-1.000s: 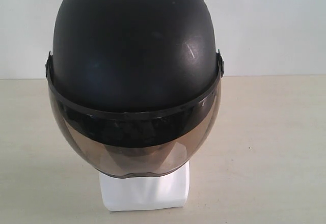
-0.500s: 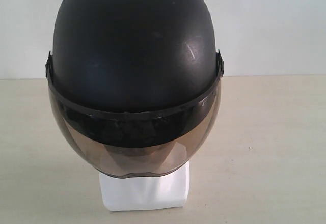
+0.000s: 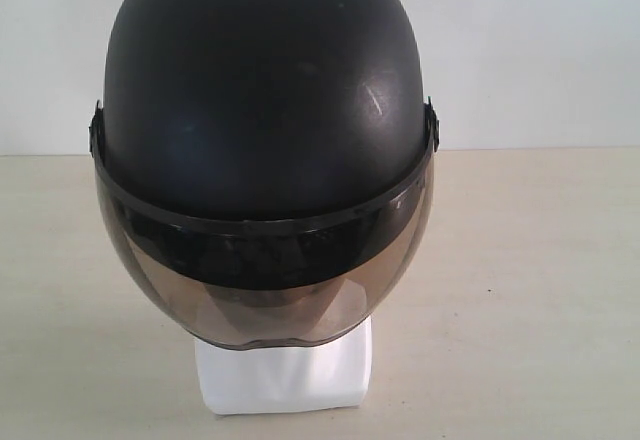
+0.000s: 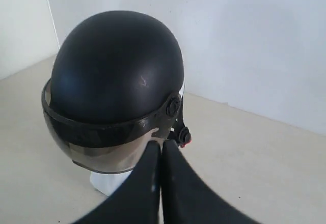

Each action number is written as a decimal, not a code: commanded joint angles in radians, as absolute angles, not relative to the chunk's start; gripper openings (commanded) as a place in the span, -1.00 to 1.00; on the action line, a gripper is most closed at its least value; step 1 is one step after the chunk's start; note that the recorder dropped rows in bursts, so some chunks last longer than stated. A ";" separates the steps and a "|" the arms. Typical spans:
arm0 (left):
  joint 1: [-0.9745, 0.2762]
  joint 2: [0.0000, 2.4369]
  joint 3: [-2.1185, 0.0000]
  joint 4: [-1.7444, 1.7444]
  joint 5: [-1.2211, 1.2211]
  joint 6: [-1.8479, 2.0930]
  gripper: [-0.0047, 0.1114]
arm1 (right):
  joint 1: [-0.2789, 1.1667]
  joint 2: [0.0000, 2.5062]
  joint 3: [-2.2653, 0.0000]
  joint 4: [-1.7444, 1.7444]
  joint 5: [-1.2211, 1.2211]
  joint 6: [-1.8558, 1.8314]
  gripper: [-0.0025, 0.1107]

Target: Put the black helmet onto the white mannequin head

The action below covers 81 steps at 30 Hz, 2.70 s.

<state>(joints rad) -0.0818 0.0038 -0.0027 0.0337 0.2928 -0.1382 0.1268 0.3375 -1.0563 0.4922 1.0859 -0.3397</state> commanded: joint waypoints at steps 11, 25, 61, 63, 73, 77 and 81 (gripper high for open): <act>-0.091 0.000 0.000 0.041 0.295 -0.136 -0.84 | 0.095 0.151 -0.936 0.473 0.911 -0.535 -0.96; -0.091 0.000 0.000 0.041 0.295 -0.136 -0.84 | 0.040 0.118 -0.470 0.500 0.315 -0.530 -0.96; -0.091 0.000 0.000 0.041 0.295 -0.136 -0.84 | 0.040 0.112 0.000 -0.063 0.245 0.000 -0.96; -0.091 0.000 0.000 0.041 0.295 -0.136 -0.84 | 0.040 0.112 0.000 -0.063 0.268 0.006 -0.96; -0.091 0.000 0.000 0.041 0.295 -0.136 -0.84 | 0.040 0.112 0.000 -0.063 0.281 0.000 -0.96; -0.091 0.000 0.000 0.041 0.295 -0.136 -0.84 | 0.040 0.112 0.000 -0.048 0.280 0.000 -0.96; -0.091 0.000 0.000 0.041 0.295 -0.136 -0.84 | 0.040 0.085 0.000 -0.048 0.279 0.000 -0.96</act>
<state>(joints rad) -0.0818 0.0038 -0.0027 0.0337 0.2948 -0.1382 0.0462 0.1064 0.0005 -0.0471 0.2820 0.0000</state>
